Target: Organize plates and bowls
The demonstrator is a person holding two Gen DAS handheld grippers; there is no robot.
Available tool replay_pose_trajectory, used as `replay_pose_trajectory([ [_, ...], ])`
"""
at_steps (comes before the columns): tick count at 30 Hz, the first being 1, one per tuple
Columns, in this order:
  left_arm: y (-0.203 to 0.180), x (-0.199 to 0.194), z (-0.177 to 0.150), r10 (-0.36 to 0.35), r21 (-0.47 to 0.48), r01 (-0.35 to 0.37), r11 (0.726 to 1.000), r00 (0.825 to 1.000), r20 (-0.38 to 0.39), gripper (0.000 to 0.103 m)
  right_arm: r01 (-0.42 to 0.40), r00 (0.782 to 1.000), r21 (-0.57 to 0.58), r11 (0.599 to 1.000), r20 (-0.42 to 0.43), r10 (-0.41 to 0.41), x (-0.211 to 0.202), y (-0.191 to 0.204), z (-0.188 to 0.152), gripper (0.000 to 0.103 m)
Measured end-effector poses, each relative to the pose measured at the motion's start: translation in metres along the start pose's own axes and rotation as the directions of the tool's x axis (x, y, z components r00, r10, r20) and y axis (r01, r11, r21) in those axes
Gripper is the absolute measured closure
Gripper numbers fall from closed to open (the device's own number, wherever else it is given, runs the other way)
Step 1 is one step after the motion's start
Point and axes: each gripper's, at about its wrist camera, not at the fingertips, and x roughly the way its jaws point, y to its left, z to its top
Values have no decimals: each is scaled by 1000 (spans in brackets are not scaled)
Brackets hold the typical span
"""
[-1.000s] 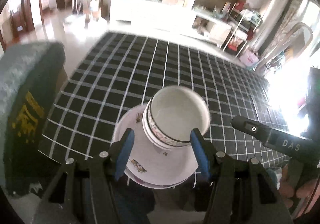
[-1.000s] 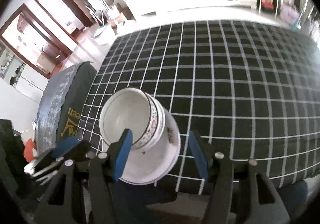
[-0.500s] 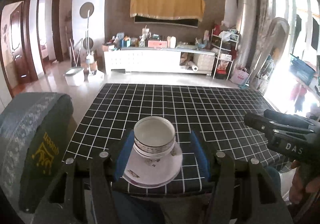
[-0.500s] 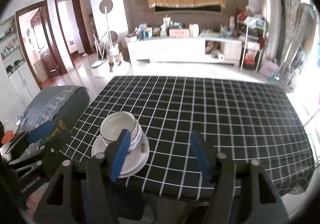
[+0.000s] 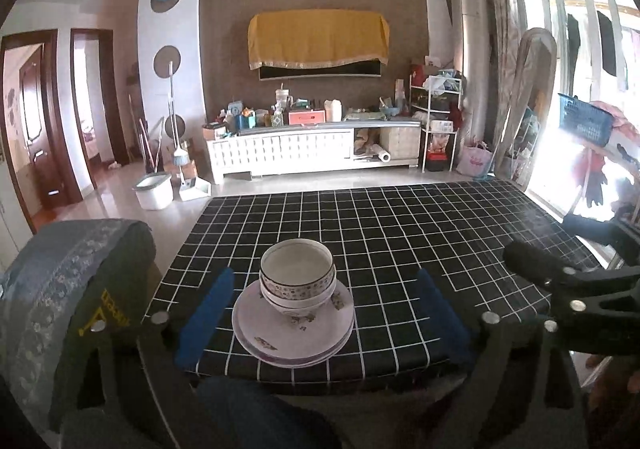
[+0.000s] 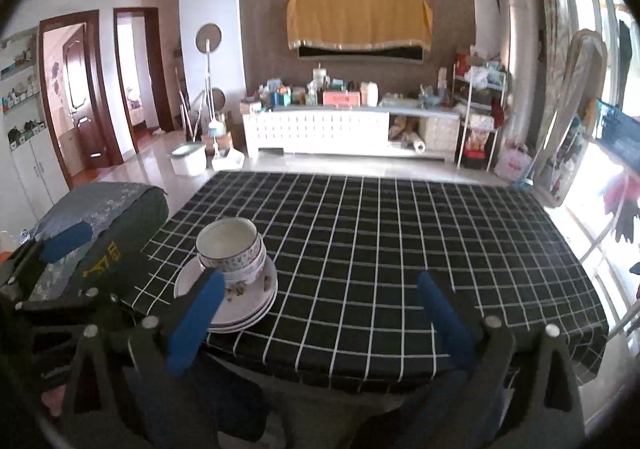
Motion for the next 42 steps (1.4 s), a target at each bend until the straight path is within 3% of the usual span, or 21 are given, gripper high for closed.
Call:
replay_pose_trajectory([
  [3,0,-3,-2,14,1,-14,1000,1000,2,1,15,999,-9,1000,42,-14,-8,-1,-5,0],
  [42,-5,-13,-9,31,-17,-31,999,999,-11,1,-30,1000,-5,1000,7,30,-8,2,-20,0],
])
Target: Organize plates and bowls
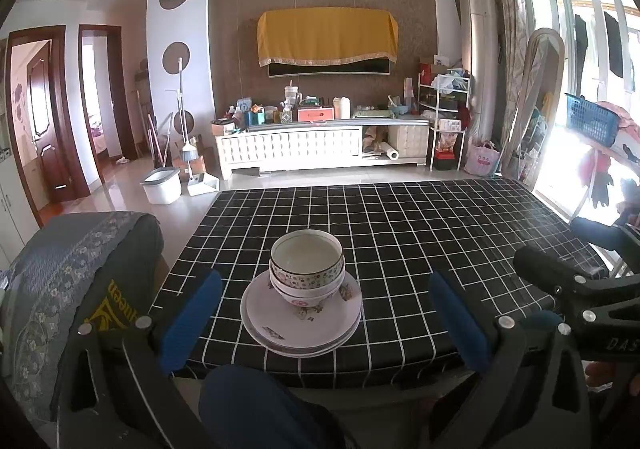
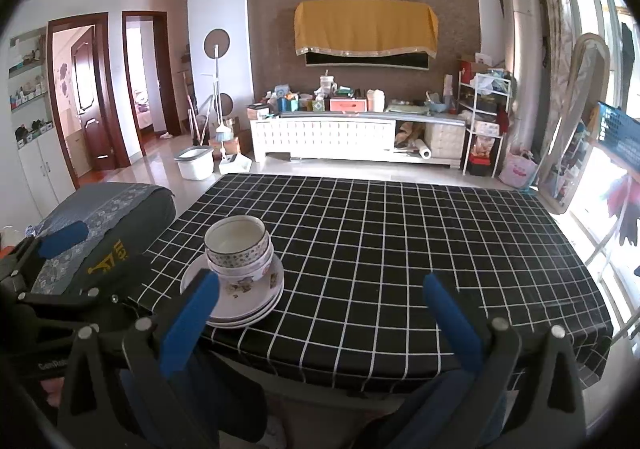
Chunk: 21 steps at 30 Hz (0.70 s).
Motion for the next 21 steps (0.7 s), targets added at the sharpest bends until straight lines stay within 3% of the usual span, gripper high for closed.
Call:
replay_pose_trajectory([
  [21,0,-1,-1,-7,-8,7,1000,1000,-4,1,5,1000,6,1000,-8,-5,1,-4,-1,0],
])
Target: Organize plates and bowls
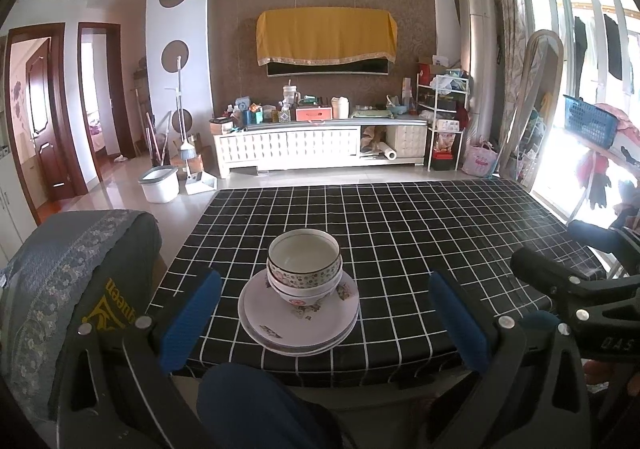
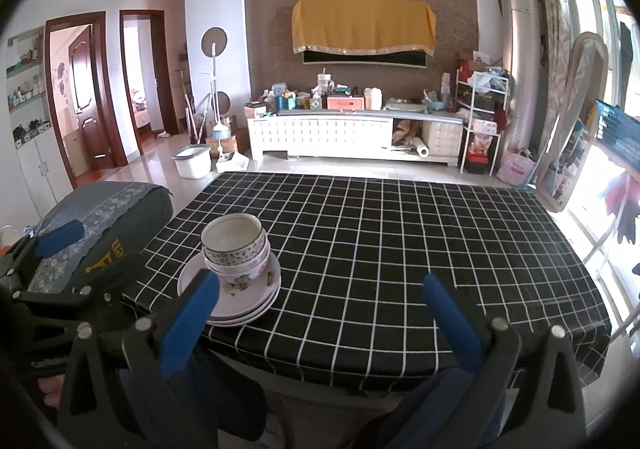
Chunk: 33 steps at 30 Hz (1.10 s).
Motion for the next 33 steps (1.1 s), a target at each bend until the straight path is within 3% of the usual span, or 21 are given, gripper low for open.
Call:
replay_pose_trajectory([
  [33,0,0,-1,-12,5,12,1000,1000,-19,1,7,1000,8,1000,-5,-6,-1,-5,-4,0],
])
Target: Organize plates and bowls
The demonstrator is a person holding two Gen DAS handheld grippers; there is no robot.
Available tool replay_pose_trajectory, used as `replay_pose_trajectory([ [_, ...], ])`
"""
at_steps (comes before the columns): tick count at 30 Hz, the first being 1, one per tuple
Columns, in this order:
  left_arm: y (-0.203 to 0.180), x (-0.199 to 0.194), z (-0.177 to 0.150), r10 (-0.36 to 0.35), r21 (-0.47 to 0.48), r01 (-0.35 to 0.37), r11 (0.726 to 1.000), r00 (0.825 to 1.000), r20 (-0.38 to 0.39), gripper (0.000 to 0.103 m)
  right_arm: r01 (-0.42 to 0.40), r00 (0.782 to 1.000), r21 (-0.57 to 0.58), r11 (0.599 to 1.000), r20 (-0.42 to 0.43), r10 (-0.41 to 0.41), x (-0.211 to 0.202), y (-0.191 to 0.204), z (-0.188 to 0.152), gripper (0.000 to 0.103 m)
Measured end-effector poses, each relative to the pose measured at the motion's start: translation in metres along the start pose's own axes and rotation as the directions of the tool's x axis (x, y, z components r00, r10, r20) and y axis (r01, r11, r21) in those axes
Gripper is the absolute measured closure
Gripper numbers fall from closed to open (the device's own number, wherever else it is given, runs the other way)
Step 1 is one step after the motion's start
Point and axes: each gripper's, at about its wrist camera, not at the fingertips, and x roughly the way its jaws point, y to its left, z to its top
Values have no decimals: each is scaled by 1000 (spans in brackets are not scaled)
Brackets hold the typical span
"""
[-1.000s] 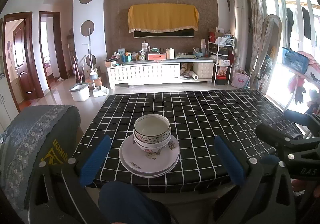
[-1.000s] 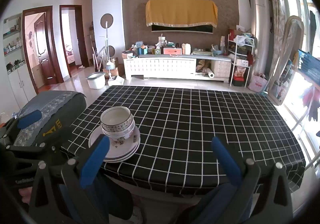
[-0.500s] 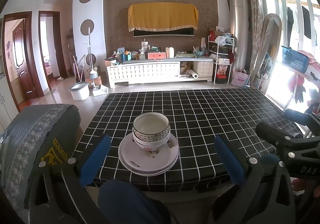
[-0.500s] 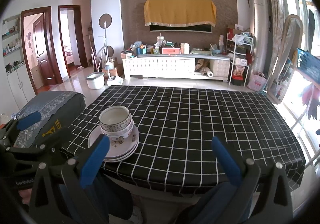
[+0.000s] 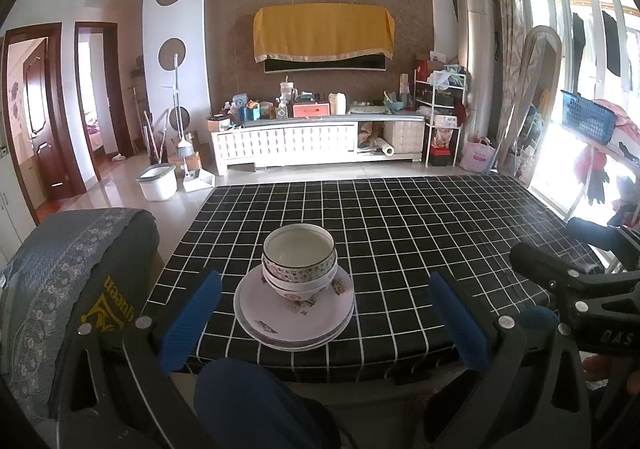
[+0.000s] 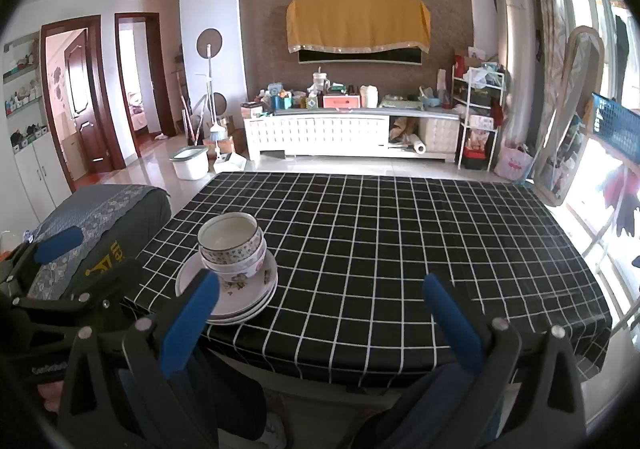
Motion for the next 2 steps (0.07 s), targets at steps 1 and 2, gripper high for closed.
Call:
replay_pose_trajectory([
  [1,0,1,0,-3,-2,3,1000,1000,-6,1,1,1000,2,1000,-1,-1,0,0,-1,0],
  [2,0,1,0,-8,-4,8,1000,1000,-8,1,3,1000,5,1000,-4,-3,0,1,-1,0],
])
